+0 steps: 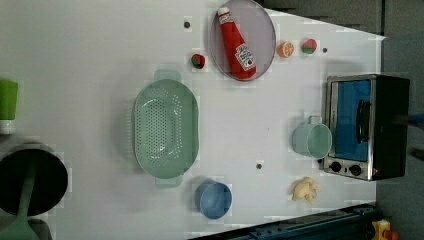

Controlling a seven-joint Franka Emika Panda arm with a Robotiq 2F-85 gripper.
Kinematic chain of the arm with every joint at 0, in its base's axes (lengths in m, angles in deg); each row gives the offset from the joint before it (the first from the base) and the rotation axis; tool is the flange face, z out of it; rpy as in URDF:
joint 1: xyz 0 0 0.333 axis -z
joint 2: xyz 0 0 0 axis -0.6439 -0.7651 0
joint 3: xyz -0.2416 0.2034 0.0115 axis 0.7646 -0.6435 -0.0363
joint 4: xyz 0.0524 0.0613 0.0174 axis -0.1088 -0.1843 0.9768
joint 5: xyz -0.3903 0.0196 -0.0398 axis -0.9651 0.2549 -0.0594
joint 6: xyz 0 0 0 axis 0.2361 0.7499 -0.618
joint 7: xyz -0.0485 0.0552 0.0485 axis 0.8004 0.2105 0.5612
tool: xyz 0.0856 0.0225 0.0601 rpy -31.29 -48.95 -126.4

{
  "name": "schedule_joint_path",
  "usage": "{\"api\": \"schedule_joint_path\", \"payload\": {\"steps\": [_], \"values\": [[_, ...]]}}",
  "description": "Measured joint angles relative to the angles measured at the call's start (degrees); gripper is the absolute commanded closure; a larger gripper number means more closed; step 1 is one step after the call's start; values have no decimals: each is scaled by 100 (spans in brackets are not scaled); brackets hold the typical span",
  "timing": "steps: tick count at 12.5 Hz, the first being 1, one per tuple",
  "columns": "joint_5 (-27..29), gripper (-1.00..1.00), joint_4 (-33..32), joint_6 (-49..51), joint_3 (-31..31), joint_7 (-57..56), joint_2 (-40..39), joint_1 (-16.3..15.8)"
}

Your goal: Drag strainer left to right.

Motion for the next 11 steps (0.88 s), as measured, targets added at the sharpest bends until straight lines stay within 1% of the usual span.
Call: {"api": "schedule_joint_path", "payload": {"steps": [2,4,6,7,9,11], "values": [[67,-100,-134,-231,-764,1125,-732,-51],[152,-100,-414,-736,-1472,2287,-1464,-102],[175,-100,-593,-1363,-1812,3518,-2172,-279],[106,-100,-671,-1718,-1963,4047,-2484,-313],[-13,-100,-795,-2451,-2218,4889,-3029,-317],[-11,-100,-795,-3098,-2369,5516,-3619,-324]]}}
